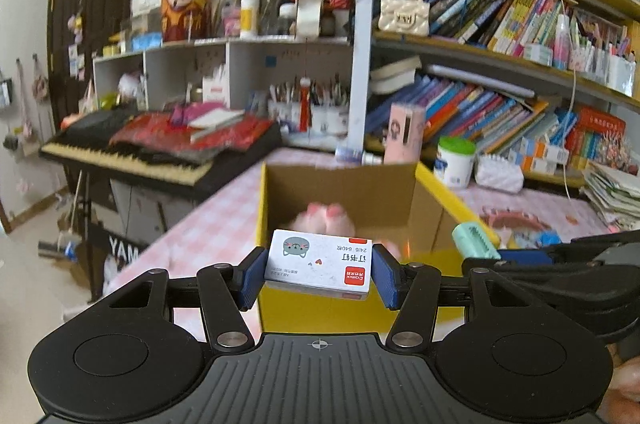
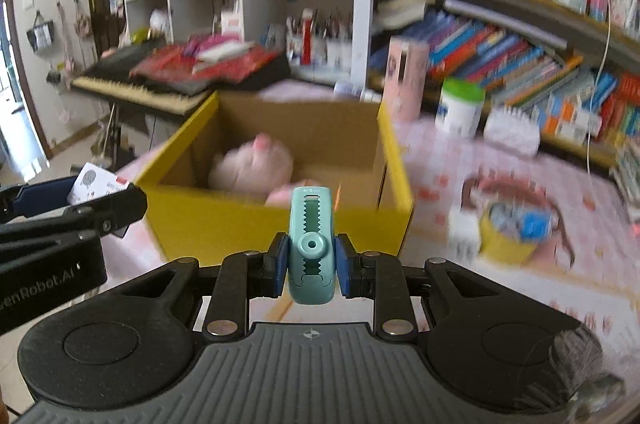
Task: Organize objects
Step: 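Carry the staple box and stapler over the yellow box with both tools, then open the left tool over the yellow box while the right tool releases the stapler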
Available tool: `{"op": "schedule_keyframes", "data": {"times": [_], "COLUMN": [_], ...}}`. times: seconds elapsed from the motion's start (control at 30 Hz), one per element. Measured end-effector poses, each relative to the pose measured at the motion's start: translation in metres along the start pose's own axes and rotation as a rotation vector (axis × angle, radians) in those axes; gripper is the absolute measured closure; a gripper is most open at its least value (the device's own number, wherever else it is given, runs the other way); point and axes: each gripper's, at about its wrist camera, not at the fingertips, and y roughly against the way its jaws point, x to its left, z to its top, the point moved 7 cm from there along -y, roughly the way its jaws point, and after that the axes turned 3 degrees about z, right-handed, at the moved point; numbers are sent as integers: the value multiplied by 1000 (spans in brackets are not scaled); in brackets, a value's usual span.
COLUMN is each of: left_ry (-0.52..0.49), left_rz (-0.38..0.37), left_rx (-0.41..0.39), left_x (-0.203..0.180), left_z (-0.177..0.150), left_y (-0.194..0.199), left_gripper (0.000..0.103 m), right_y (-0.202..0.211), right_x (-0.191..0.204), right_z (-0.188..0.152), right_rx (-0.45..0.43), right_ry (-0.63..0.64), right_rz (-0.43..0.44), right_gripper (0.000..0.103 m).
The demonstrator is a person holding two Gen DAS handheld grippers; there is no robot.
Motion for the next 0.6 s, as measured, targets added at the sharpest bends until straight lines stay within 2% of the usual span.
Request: {"op": "schedule_keyframes", "data": {"times": [0.13, 0.3, 0.6], "left_ry": [1, -7, -38], "left_rz": [16, 37, 86], "left_rx": [-18, 0, 135], "left_x": [-8, -18, -26], "left_z": [18, 24, 7], "left_y": [-24, -51, -98], "left_gripper": [49, 49, 49], "right_y": [-15, -35, -74], "right_x": [-18, -34, -43], "right_z": [25, 40, 44], "right_rx": [-33, -36, 4], "right_ry": [10, 18, 35], "right_rz": [5, 16, 59], "right_gripper": [80, 80, 80]}}
